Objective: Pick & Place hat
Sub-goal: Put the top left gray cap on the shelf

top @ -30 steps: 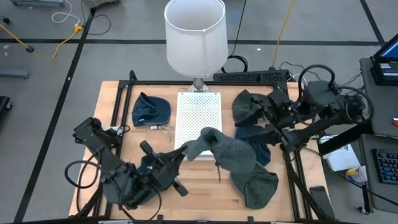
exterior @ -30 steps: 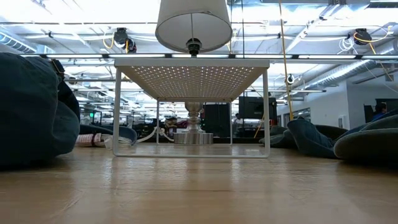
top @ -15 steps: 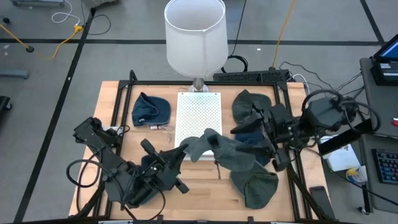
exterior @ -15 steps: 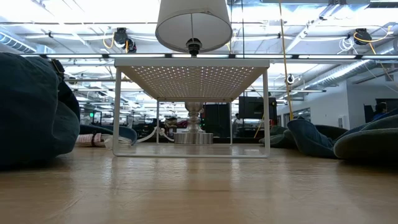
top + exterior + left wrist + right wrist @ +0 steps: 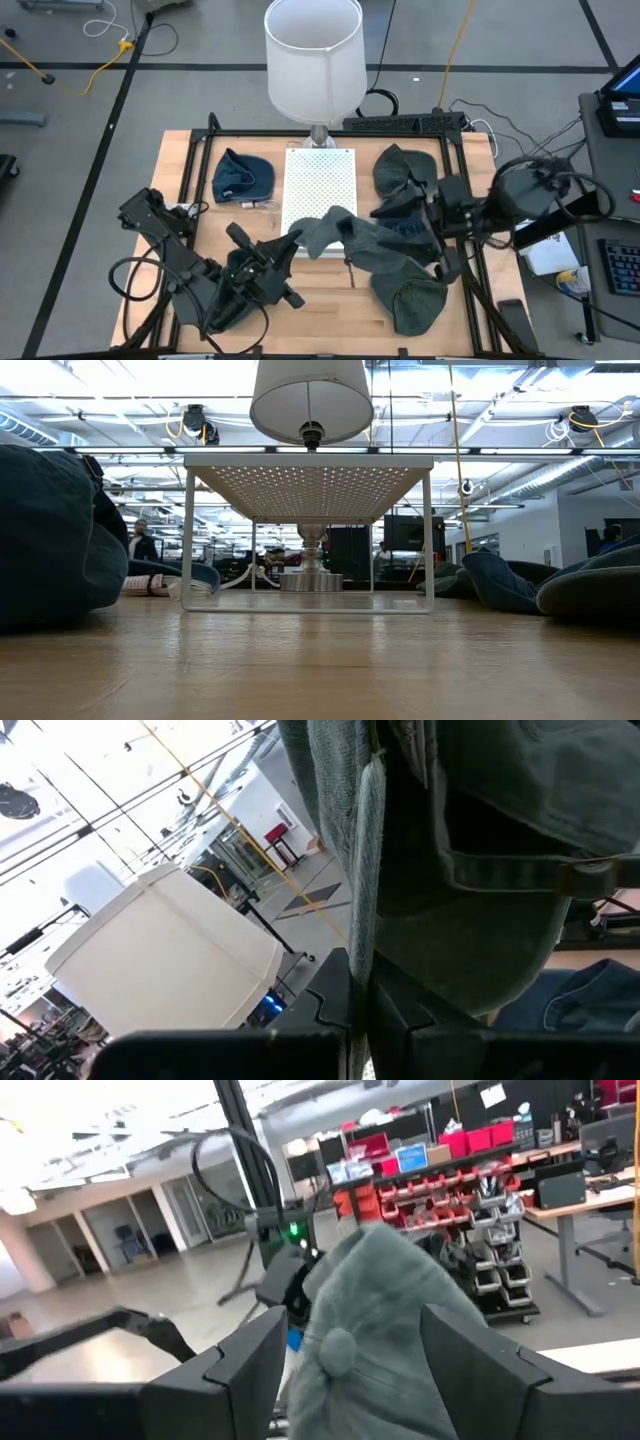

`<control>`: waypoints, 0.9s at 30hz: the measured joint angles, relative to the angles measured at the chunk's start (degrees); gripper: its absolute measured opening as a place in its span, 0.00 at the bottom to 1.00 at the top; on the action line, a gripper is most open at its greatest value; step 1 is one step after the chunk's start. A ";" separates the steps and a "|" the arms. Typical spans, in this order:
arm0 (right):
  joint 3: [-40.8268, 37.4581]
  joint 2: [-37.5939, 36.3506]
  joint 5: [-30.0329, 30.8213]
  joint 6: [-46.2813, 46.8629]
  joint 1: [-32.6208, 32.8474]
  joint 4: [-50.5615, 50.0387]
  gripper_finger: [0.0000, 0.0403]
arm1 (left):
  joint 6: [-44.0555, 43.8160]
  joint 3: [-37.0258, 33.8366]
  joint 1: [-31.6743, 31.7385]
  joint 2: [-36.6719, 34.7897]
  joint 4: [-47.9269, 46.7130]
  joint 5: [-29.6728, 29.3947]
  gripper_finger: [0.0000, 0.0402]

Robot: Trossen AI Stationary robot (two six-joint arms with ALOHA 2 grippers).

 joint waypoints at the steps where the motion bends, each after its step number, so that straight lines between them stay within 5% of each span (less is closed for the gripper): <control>1: 0.00 0.20 0.00 0.02 0.00 -0.10 0.56 | -0.01 0.00 0.01 0.00 0.03 0.00 0.02; 12: -0.04 0.90 -0.03 1.28 0.07 -0.76 0.54 | 0.00 0.00 0.00 0.00 0.09 0.00 0.02; 16: -0.04 0.89 -0.22 1.29 0.34 -0.76 0.41 | -0.02 0.00 0.02 0.00 0.09 -0.05 0.02; 22: -0.04 0.75 -0.26 -0.12 1.51 -0.89 0.07 | -0.31 0.00 0.17 0.00 0.16 -0.49 0.02; 27: -0.07 -0.53 -0.03 -3.15 2.58 -2.50 0.03 | -1.24 0.00 0.15 0.00 0.48 -1.15 0.04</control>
